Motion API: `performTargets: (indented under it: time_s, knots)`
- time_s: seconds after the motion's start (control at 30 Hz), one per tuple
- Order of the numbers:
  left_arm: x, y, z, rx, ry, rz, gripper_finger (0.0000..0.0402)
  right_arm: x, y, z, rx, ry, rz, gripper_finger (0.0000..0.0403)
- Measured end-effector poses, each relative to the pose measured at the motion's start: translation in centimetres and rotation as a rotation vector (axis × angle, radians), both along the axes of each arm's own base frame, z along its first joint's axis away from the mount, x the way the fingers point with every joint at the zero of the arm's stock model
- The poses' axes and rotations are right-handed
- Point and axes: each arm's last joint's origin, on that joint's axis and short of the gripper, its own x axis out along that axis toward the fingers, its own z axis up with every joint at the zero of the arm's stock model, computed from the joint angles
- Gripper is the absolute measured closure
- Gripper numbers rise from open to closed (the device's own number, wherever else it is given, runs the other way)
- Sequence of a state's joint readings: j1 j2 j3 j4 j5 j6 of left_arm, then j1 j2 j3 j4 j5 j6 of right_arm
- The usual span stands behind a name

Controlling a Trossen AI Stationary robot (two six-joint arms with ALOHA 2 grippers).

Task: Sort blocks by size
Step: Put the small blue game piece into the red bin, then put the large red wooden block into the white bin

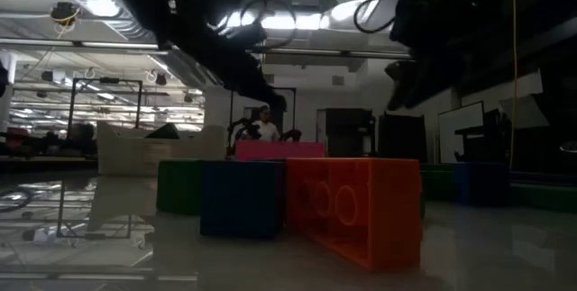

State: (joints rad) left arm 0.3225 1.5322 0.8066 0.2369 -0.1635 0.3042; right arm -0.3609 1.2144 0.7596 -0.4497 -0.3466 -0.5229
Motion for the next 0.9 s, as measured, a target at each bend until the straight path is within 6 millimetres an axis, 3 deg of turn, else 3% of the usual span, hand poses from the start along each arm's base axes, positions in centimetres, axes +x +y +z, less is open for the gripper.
performTargets:
  time_s: [0.17,0.3,0.47,0.73,0.9]
  knots:
    - [-2.0,5.0,0.5,0.02,-0.054,0.166,0.028,0.1,2.2,-1.6,0.001,0.029,0.058,0.0194]
    - [-3.2,7.1,0.4,-0.039,-0.092,0.221,0.0279,0.4,3.4,-1.7,-0.01,0.069,-0.088,0.0194]
    - [-3.3,8.1,-0.6,-0.085,-0.094,0.241,0.0271,0.5,4.3,-1.8,0.006,0.102,-0.338,0.0194]
    - [-2.8,8.6,-2.1,-0.09,-0.069,0.255,0.0203,0.1,6.3,-2.2,0.112,0.15,-0.576,0.0194]
    - [-2.8,8.6,-2.1,-0.091,-0.069,0.255,0.0188,-0.3,7.6,-2.3,0.171,0.151,-0.753,0.0194]
